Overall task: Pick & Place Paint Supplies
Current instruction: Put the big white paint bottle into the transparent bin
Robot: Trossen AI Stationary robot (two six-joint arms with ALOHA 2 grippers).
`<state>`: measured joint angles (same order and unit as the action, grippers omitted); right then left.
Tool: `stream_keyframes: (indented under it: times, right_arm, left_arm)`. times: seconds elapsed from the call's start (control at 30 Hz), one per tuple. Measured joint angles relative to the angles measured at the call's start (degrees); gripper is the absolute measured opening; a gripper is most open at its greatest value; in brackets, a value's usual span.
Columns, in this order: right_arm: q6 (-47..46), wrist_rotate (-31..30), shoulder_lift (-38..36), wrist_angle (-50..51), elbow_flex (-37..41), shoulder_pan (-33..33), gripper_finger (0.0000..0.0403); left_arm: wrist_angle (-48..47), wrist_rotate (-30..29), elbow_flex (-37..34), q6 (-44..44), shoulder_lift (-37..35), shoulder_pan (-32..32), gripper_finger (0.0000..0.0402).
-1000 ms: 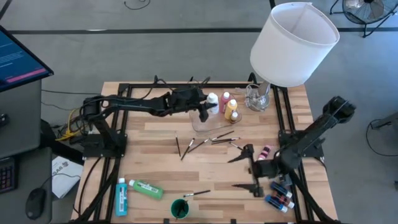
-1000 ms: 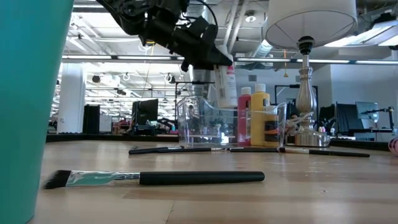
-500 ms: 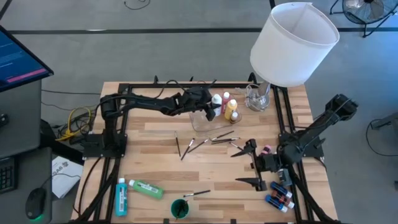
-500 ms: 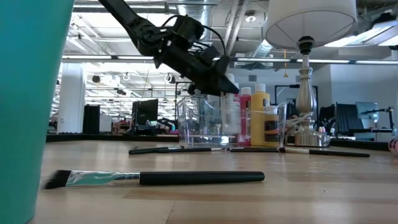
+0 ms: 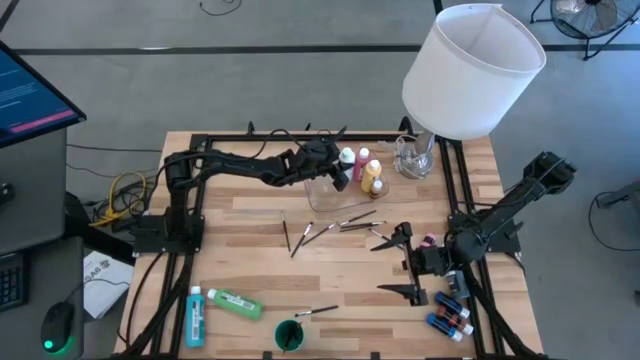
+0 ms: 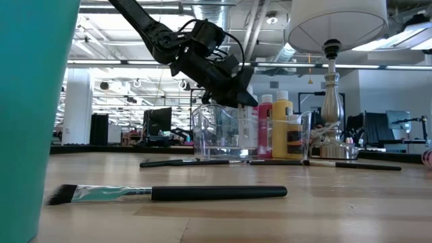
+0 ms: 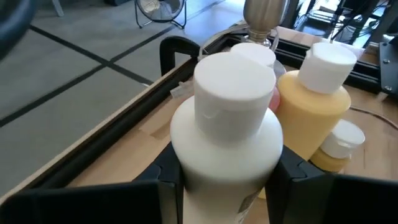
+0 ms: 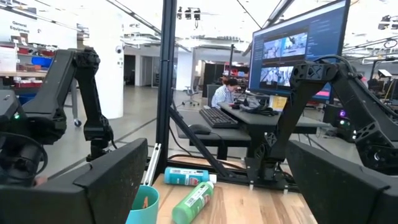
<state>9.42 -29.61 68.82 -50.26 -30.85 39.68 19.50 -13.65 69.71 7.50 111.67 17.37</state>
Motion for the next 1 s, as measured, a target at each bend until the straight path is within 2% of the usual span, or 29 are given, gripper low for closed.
stream_keyframes:
  times: [0.67, 0.8, 1.0]
  right_arm:
    - [-0.4, 0.0, 0.0, 0.1, 0.0, 0.0, 0.0376]
    - [-0.4, 0.0, 0.0, 0.1, 0.0, 0.0, 0.0376]
    - [-0.4, 0.0, 0.0, 0.2, 0.0, 0.0, 0.0376]
  left_arm:
    - [4.9, -1.2, 0.1, -1.5, 4.6, -0.1, 0.0096]
    - [4.9, -1.6, 0.1, -1.4, 4.6, -0.1, 0.0123]
    - [3.8, -5.7, -0.1, -1.3, 4.9, -0.4, 0.0185]
